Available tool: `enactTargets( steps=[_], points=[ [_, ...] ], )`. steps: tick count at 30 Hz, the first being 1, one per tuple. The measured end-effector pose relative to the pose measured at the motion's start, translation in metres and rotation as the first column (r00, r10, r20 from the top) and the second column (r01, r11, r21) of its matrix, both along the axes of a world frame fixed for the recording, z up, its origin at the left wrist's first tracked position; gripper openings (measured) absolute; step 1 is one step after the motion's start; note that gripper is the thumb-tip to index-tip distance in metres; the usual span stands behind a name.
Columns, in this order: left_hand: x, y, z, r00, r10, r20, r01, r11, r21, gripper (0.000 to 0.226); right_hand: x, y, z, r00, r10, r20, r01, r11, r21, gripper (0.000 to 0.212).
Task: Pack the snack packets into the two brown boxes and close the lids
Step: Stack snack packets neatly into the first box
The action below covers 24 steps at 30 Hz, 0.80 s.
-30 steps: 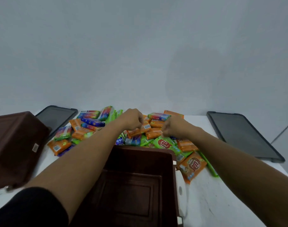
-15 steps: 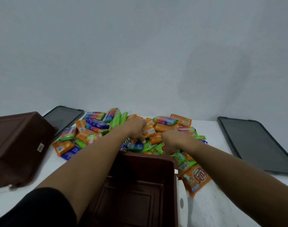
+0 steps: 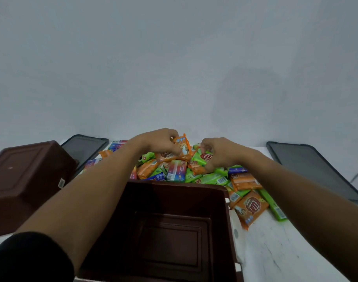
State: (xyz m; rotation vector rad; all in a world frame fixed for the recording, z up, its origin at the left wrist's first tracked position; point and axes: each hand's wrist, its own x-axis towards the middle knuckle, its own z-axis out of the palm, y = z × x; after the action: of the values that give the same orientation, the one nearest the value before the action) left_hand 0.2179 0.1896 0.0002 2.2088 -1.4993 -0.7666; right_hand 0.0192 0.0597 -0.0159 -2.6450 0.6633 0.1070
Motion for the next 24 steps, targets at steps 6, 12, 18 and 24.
enactTargets(
  steps=[6,12,18,24],
  points=[
    [0.003,0.038,0.007,0.973,-0.148,0.175,0.136,0.987,0.080,0.076,-0.008,0.040,0.029,0.999,0.000,0.052,0.000,1.000,0.003,0.052],
    [-0.009,0.087,0.012,0.881,-0.286,0.377,0.298,0.954,0.027,0.062,-0.017,0.096,0.039,0.999,0.012,0.049,-0.006,0.993,-0.116,0.058],
    [-0.024,0.126,0.002,0.837,-0.365,0.407,0.373,0.926,0.063,0.058,-0.021,0.145,0.024,0.998,0.028,-0.061,-0.037,0.987,-0.155,0.051],
    [-0.035,0.146,-0.026,0.837,-0.389,0.385,0.360,0.921,0.149,0.079,-0.017,0.170,-0.012,0.978,0.024,-0.206,-0.060,0.984,-0.168,0.042]
  ],
)
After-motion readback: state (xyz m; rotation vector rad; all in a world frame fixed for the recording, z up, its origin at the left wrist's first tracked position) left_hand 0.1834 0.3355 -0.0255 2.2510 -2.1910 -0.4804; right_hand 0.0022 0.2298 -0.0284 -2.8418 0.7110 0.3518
